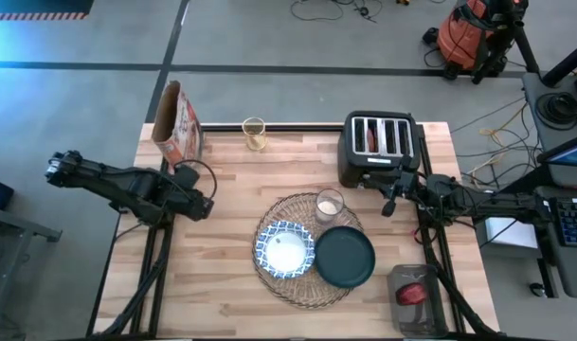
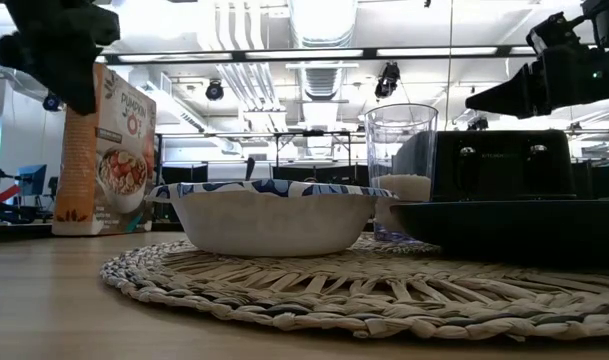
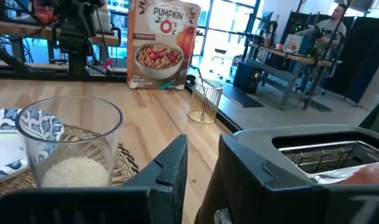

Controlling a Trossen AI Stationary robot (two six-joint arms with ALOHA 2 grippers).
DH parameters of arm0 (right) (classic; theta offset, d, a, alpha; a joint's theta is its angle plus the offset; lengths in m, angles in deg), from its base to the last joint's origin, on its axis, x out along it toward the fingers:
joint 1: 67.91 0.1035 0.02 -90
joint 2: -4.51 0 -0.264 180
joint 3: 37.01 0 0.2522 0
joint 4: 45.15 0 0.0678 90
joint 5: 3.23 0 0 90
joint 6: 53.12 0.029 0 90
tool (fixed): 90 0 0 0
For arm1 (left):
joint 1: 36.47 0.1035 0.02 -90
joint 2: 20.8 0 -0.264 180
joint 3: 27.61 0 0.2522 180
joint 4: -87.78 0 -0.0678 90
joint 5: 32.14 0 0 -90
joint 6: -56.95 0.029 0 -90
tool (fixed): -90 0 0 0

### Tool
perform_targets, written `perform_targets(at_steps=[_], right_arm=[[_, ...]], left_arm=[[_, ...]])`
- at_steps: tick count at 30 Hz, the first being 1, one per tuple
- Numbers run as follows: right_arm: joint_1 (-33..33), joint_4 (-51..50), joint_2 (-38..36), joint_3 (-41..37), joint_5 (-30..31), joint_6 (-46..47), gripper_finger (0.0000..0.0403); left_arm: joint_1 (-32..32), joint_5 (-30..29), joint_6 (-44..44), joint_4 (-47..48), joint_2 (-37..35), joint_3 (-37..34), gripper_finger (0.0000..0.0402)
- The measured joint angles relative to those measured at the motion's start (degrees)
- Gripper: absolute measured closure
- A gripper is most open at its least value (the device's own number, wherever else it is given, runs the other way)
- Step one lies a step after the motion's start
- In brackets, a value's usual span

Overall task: Arrange a breakfast setting
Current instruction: Pour the brown cereal from the orange cereal box into the white patterned bowl

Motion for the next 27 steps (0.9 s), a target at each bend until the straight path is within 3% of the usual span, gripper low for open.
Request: perform_targets(at_steps=[4,10,16,22,27], right_arm=[[-0.01,0.02,0.0,0.0,0.02,0.61,0.0327],[-0.02,-0.01,0.0,0.02,0.0,0.41,0.0324],[-0.02,-0.01,0.0,0.02,0.0,0.69,0.0318],[-0.02,-0.03,0.0,0.02,0.0,0.71,0.0319],[-0.02,-0.03,0.0,0.04,0.01,0.71,0.0326]], left_arm=[[0.46,1.54,-6.73,5.53,-0.07,2.5,0.0278],[0.83,2.88,-13.4,11.01,-0.7,5.09,0.0184],[4.74,-2.67,-16.52,11.2,-2.17,4.24,0.0106],[16.47,-3.36,-13.38,11.25,-2.78,2.5,0.0094],[25.32,-7.23,-8.54,11.25,-1.03,2.41,0.0096]])
